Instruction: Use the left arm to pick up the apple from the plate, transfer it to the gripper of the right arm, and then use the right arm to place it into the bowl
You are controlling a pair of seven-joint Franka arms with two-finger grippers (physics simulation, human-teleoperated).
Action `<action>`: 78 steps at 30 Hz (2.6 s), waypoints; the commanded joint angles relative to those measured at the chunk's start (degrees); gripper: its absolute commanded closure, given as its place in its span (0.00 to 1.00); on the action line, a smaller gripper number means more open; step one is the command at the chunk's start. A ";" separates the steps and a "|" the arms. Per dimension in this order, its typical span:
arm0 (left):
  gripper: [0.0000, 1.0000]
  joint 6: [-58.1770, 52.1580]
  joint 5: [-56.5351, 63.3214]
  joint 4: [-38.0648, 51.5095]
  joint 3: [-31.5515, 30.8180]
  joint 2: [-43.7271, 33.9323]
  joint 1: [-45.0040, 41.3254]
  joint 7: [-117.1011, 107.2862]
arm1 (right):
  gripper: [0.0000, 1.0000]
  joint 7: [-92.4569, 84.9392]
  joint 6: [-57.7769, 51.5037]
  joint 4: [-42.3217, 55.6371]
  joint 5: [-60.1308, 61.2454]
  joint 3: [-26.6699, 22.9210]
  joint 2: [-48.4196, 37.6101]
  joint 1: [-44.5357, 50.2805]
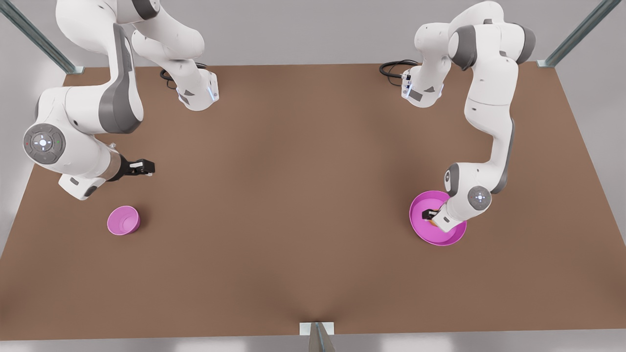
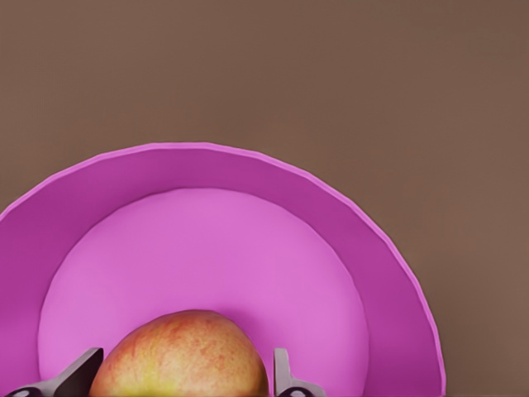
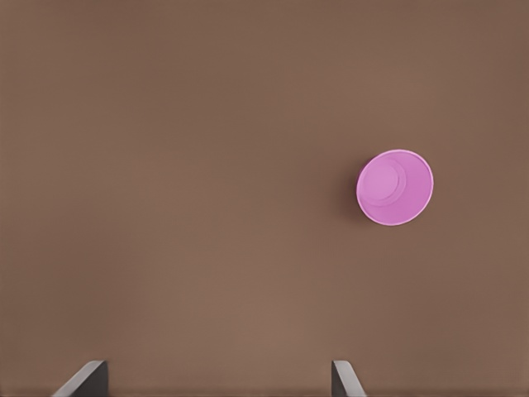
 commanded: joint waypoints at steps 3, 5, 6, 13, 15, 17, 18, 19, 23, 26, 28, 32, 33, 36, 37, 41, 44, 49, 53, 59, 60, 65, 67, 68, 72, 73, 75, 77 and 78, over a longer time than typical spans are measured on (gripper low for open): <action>0.20 -0.23 0.20 0.09 -0.03 0.05 0.00 -0.24 | 0.00 -0.44 0.02 -0.12 0.09 0.01 -0.06 -0.04; 0.26 -0.23 0.20 0.18 -0.03 0.05 -0.17 -0.24 | 0.00 -0.44 0.11 -0.30 0.00 0.01 -0.06 -0.12; 0.26 -0.23 0.11 0.18 -0.03 0.05 -0.17 -0.33 | 0.00 -0.53 0.02 -0.30 0.00 0.01 -0.06 -0.12; 0.26 -16.91 -17.10 5.26 -3.71 -5.57 0.35 -0.24 | 0.00 -18.28 0.20 5.85 13.18 0.54 9.33 3.57; 0.26 -32.29 -21.33 15.46 -7.06 -4.08 -1.31 -1.46 | 0.00 -26.10 0.64 8.93 26.97 0.54 17.24 3.48; 0.27 -36.53 -21.60 22.41 -15.31 -1.27 -1.75 -14.29 | 0.00 -32.69 4.50 10.95 32.43 2.56 22.70 2.95; 0.27 -36.53 -22.65 25.57 -19.54 0.84 -1.75 -18.96 | 0.00 -40.51 8.28 10.69 36.21 3.35 24.37 2.95; 0.29 -36.53 -26.07 27.24 -21.73 2.24 -1.75 -19.58 | 0.00 -47.00 10.65 10.86 39.81 4.57 26.47 2.51; 0.29 -36.26 -37.85 34.62 -30.00 9.89 -2.10 -19.84 | 0.00 -77.58 21.28 10.86 47.02 11.96 34.12 -0.30; 0.29 -32.93 -41.46 45.09 -30.35 17.98 -6.58 -23.62 | 0.00 -92.46 30.26 10.34 50.45 17.67 37.11 -0.30; 0.29 -29.50 -41.37 45.44 -30.35 18.07 -8.70 -23.62 | 0.00 -100.81 33.07 9.63 51.86 18.91 37.38 -0.30; 0.29 -29.23 -41.46 46.41 -30.44 18.51 -8.87 -23.44 | 0.00 -116.53 32.72 8.06 54.23 22.68 37.38 -5.65; 0.29 -29.23 -41.64 46.49 -30.44 18.60 -8.87 -23.36 | 0.00 -121.54 32.54 5.69 55.45 25.84 37.29 -8.81; 0.29 -27.74 -42.87 46.76 -30.44 18.86 -8.87 -23.36 | 0.00 -128.32 32.46 2.08 60.82 28.48 38.52 -10.14; 0.29 -23.26 -42.96 47.98 -30.44 20.00 -9.05 -23.18 | 0.00 -130.96 32.63 1.99 61.96 29.01 39.31 -10.06; 0.29 -22.90 -42.87 53.35 -30.35 23.61 -9.14 -23.09 | 0.00 -134.83 32.63 0.32 66.01 29.19 39.40 -10.14; 0.28 -22.90 -42.96 53.18 -30.44 23.52 -9.14 -23.44 | 0.00 -137.20 33.07 0.49 67.85 29.89 41.07 -9.97; 0.28 -22.99 -43.22 53.09 -30.53 23.52 -9.40 -23.09 | 0.00 -137.20 33.42 0.49 69.35 30.42 41.51 -9.70; 0.28 -22.90 -43.22 53.17 -30.53 23.52 -9.93 -23.36 | 0.00 -137.20 34.83 0.49 69.44 31.21 42.39 -9.35; 0.28 -22.90 -43.22 53.17 -30.53 23.52 -9.93 -23.53 | 0.00 -137.29 34.74 0.40 69.96 32.00 42.83 -9.62; 0.28 -22.90 -43.22 53.17 -30.53 23.52 -9.93 -23.53 | 0.00 -137.29 34.74 0.40 69.88 32.00 42.83 -9.53; 0.28 -23.34 -43.83 53.17 -30.79 23.34 -9.84 -23.53 | 0.00 -137.81 34.74 -0.48 70.23 32.62 42.83 -9.44; 0.28 -23.43 -43.92 53.17 -30.79 23.43 -9.84 -23.53 | 0.00 -137.90 34.74 -0.48 70.32 32.62 42.83 -9.44; 0.28 -23.52 -43.92 53.17 -30.79 23.34 -9.75 -23.53 | 0.00 -137.90 34.74 -0.48 70.32 32.62 42.91 -9.35; 0.28 -24.31 -43.92 53.09 -30.79 23.52 -9.66 -23.44 | 0.00 -137.90 35.53 -0.48 71.28 32.62 43.18 -8.04; 0.28 -24.84 -43.92 53.09 -30.70 23.52 -9.49 -23.44 | 0.00 -137.90 36.06 -0.48 71.37 32.62 43.18 -7.68; 0.28 -25.36 -43.92 53.09 -30.70 23.52 -9.23 -23.36 | 0.00 -137.90 36.59 -0.48 71.46 32.62 43.18 -7.33; 0.28 -26.16 -43.92 53.09 -30.70 23.52 -8.87 -23.36 | 0.00 -137.81 36.59 -0.39 71.55 32.62 43.18 -7.33; 0.28 -26.24 -43.92 53.09 -30.70 23.52 -8.78 -23.36 | 0.00 -137.81 36.94 -0.30 71.63 32.62 43.18 -7.33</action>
